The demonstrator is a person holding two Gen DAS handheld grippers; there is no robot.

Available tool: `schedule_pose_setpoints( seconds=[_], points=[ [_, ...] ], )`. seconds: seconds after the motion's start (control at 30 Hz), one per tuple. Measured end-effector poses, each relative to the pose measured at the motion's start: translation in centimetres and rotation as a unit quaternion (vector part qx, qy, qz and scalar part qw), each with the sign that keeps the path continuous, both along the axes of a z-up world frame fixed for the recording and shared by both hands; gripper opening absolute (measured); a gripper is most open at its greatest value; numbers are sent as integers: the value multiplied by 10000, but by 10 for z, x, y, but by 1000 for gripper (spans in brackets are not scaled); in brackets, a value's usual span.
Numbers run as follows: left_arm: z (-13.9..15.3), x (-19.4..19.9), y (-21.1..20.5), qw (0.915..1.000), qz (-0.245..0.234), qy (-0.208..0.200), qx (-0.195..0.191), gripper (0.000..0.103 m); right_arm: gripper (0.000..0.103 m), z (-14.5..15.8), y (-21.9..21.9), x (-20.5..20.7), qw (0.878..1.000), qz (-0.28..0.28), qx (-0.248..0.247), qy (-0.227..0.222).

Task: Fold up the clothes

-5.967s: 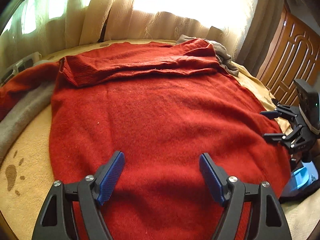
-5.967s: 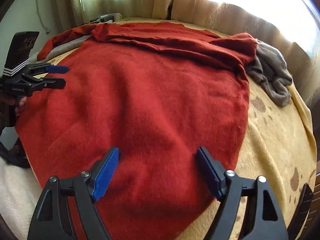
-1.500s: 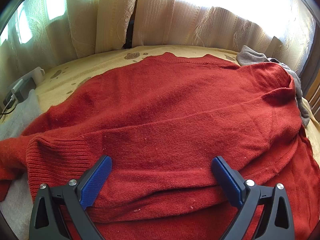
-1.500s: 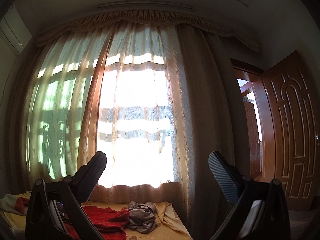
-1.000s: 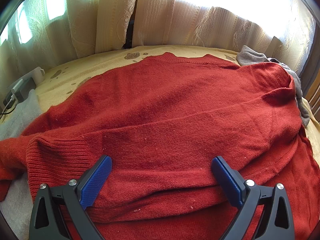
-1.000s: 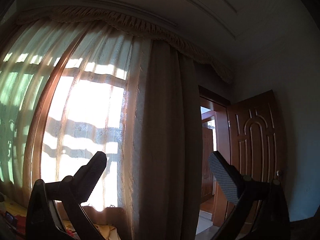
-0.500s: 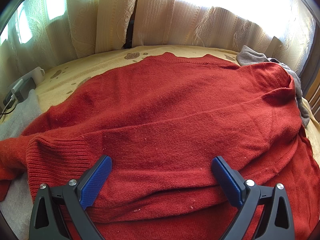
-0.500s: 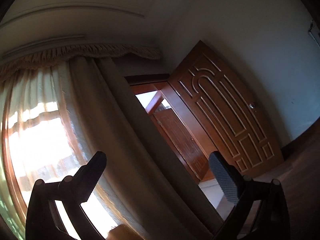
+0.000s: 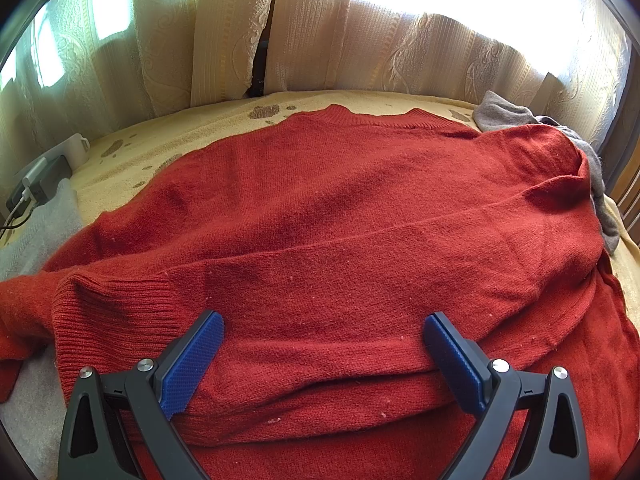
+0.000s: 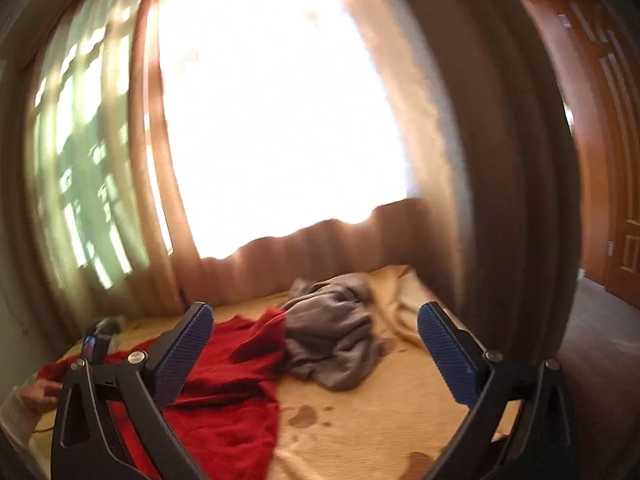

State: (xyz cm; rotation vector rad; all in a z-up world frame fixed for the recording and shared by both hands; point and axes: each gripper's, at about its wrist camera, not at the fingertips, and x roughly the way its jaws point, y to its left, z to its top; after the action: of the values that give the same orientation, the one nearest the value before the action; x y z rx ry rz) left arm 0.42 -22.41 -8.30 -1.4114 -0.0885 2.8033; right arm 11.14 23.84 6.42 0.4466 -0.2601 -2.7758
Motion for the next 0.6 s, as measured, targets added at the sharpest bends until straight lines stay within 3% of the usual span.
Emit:
schedule_pose_setpoints(
  seconds=[0.07, 0.2, 0.3, 0.47, 0.6],
  points=[
    [0, 0, 0, 10000, 1, -1, -4, 102, 103, -15, -69, -31, 9921, 1019, 481, -555],
    [0, 0, 0, 10000, 0, -5, -17, 102, 103, -70, -155, -67, 9717, 1468, 1405, -1207],
    [0, -1, -1, 10000, -2, -6, -11, 102, 103, -94, -177, -85, 9616, 1839, 1363, -1513],
    [1, 0, 2, 9999, 80, -16, -94, 102, 102, -101, -192, -83, 9476, 2440, 1236, -1653],
    [7, 4, -10, 9995, 97, -60, 286, 102, 102, -109, -201, -81, 9405, 2638, 1393, -1624]
  ],
)
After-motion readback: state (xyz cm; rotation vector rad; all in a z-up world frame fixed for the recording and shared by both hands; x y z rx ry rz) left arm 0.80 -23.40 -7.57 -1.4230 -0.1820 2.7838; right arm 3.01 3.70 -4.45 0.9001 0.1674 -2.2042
